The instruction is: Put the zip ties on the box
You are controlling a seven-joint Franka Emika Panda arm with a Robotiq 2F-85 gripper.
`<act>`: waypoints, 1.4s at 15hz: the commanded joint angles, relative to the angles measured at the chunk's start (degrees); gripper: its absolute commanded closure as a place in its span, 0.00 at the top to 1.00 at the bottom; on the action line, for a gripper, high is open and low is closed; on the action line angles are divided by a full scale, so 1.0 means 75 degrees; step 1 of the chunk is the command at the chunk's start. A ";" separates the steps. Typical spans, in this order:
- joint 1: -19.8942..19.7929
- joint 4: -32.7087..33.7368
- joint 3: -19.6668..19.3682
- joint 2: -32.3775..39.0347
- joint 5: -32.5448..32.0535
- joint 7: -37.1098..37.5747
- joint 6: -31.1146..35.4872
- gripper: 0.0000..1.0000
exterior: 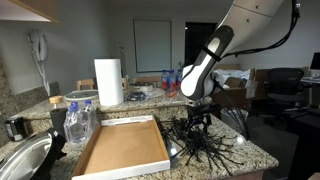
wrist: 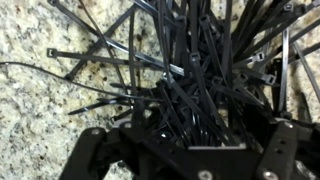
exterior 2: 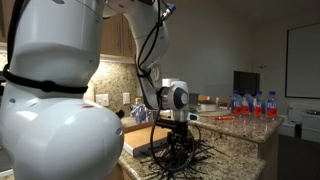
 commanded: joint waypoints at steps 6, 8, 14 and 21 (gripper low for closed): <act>0.0038 0.0216 -0.0057 0.0638 0.0194 -0.0015 0.0353 0.73; 0.0116 0.0313 -0.0056 0.0617 0.0121 0.0097 0.0269 0.59; 0.0300 0.0686 -0.0141 0.0888 -0.0198 0.0416 -0.0072 0.21; 0.0455 0.1121 -0.0203 0.1183 -0.0375 0.0475 -0.0655 0.07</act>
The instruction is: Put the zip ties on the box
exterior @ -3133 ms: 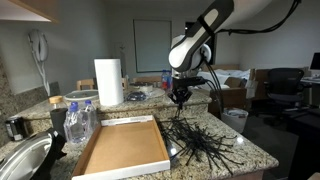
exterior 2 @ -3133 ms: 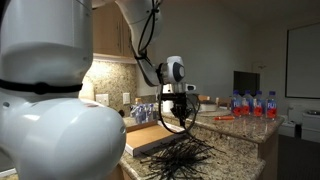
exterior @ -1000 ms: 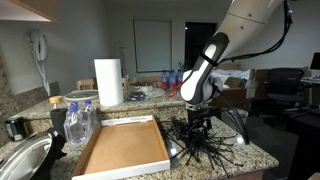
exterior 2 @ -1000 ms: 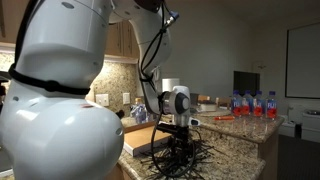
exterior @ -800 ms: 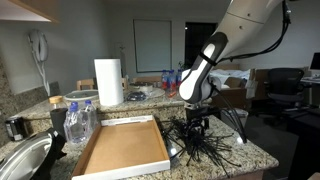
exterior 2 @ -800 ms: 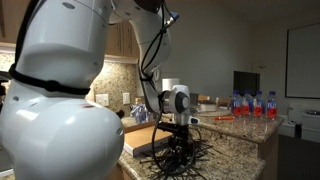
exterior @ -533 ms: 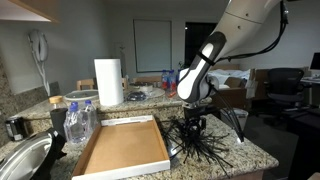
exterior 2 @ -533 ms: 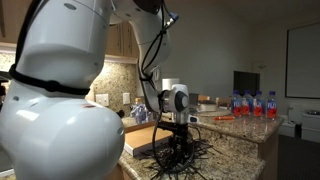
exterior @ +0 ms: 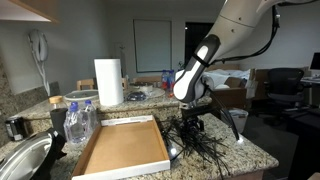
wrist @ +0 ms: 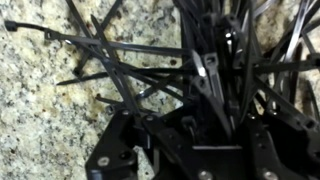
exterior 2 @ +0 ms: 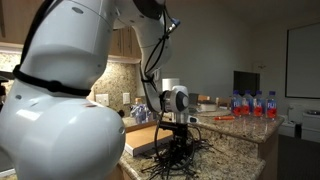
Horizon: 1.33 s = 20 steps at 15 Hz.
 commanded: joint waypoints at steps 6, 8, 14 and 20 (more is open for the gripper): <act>0.0254 0.0321 -0.0141 0.0171 -0.0504 0.0399 -0.0308 0.07; 0.0219 0.0308 -0.0091 0.0057 -0.0384 0.0284 -0.0230 0.07; 0.0347 0.0638 -0.0063 0.0205 -0.0485 0.0351 -0.1013 0.41; 0.0587 0.1069 -0.0081 0.0425 -0.1059 0.0855 -0.2066 0.26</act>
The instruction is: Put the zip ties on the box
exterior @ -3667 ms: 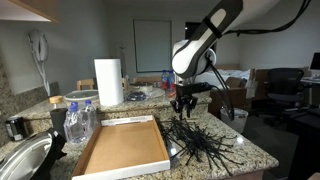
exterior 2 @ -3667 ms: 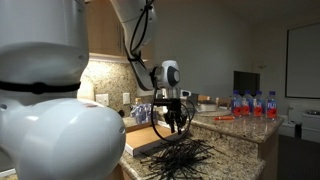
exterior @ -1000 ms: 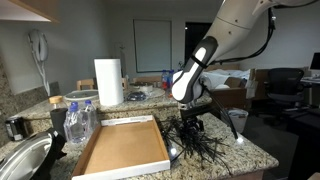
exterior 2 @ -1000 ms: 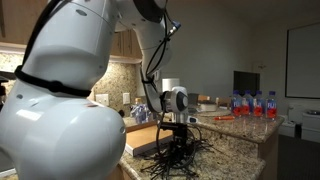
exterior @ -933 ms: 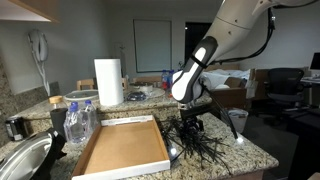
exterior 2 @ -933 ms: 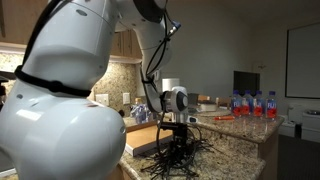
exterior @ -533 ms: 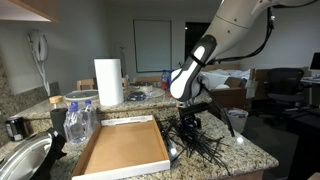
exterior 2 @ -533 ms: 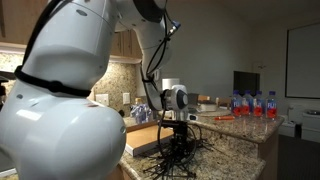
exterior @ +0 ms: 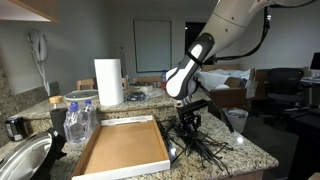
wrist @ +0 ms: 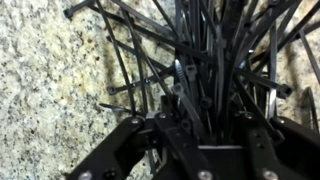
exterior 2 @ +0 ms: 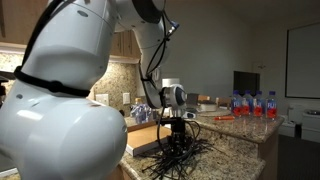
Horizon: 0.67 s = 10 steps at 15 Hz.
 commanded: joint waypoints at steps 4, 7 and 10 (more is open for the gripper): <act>0.0312 0.0497 0.0024 0.0445 -0.0599 0.0717 -0.0897 0.10; 0.0401 0.0649 0.0020 0.0590 -0.0712 0.0764 -0.1129 0.08; 0.0435 0.0734 0.0021 0.0605 -0.0785 0.0748 -0.1288 0.10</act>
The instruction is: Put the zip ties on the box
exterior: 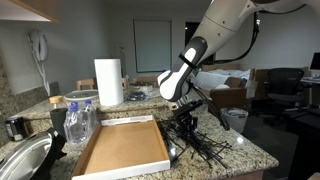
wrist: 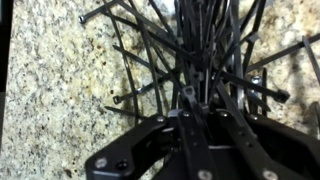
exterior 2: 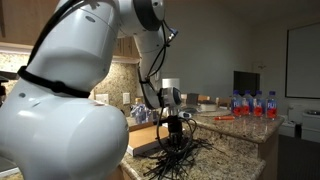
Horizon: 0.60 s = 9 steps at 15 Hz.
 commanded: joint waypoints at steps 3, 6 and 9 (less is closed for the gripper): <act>0.0106 -0.0054 -0.0005 -0.0138 -0.0422 0.0305 -0.0222 0.10; 0.0137 -0.0287 0.0039 -0.0584 -0.0629 0.0301 -0.0112 0.10; 0.0128 -0.0475 0.0139 -0.1063 -0.0751 0.0258 -0.0020 0.10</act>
